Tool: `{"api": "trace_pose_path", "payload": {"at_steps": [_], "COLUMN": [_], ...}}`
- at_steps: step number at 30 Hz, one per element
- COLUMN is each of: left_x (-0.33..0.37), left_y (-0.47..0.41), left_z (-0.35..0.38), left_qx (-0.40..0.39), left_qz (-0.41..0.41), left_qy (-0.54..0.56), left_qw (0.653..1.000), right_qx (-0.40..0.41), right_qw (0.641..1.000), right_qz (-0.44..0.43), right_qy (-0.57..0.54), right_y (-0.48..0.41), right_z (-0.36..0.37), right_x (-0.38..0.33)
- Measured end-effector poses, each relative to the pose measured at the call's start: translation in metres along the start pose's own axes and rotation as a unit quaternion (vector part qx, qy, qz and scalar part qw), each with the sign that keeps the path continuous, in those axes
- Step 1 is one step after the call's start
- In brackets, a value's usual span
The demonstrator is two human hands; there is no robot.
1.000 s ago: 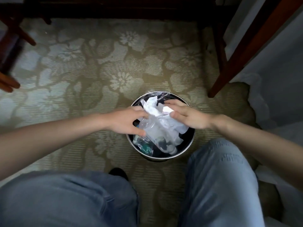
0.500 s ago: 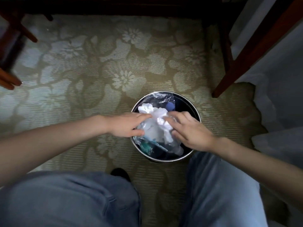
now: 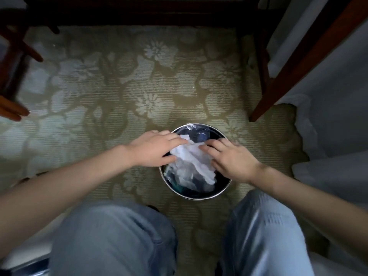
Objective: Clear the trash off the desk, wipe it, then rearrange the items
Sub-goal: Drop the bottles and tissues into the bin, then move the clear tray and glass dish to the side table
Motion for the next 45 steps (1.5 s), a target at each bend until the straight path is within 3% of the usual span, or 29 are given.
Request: {"api": "trace_pose_path", "payload": {"at_steps": [4, 10, 14, 22, 33, 40, 45], "left_x": [0.012, 0.044, 0.062, 0.062, -0.012, -0.106, -0.182], "left_y": [0.040, 0.102, 0.147, 0.239, 0.266, 0.205, 0.133], "left_z": [-0.067, -0.186, -0.262, -0.389, -0.456, -0.490, -0.531], "left_qx": [0.047, 0.035, 0.014, 0.072, 0.061, 0.050, 0.022], "left_qz": [-0.052, -0.136, -0.131, -0.167, -0.161, -0.149, -0.088], "left_qy": [0.042, 0.112, 0.167, 0.304, 0.235, 0.183, 0.096], "left_qw": [0.997, 0.984, 0.977, 0.935, 0.957, 0.971, 0.991], "right_qx": [0.010, 0.025, 0.050, 0.085, 0.114, 0.129, 0.155], "right_qw": [0.999, 0.993, 0.993, 0.987, 0.987, 0.978, 0.964], "right_qz": [0.037, 0.111, 0.096, 0.114, 0.101, 0.159, 0.209], "right_qy": [-0.011, -0.024, -0.043, -0.075, -0.041, -0.046, -0.055], "right_y": [0.006, 0.001, 0.001, -0.008, -0.095, -0.189, -0.256], "right_z": [-0.075, -0.214, -0.311, -0.458, -0.502, -0.504, -0.505], "right_x": [-0.020, -0.066, -0.108, -0.169, -0.168, -0.107, -0.045]}}
Point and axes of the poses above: each hand's wrist, its own y-axis away from the middle knuckle, its own z-axis out of the palm, x = y × z, the point moved 1 cm from there along -y, towards the middle knuckle, and after that the axes turned 1 degree about y, right-handed, at the moved point
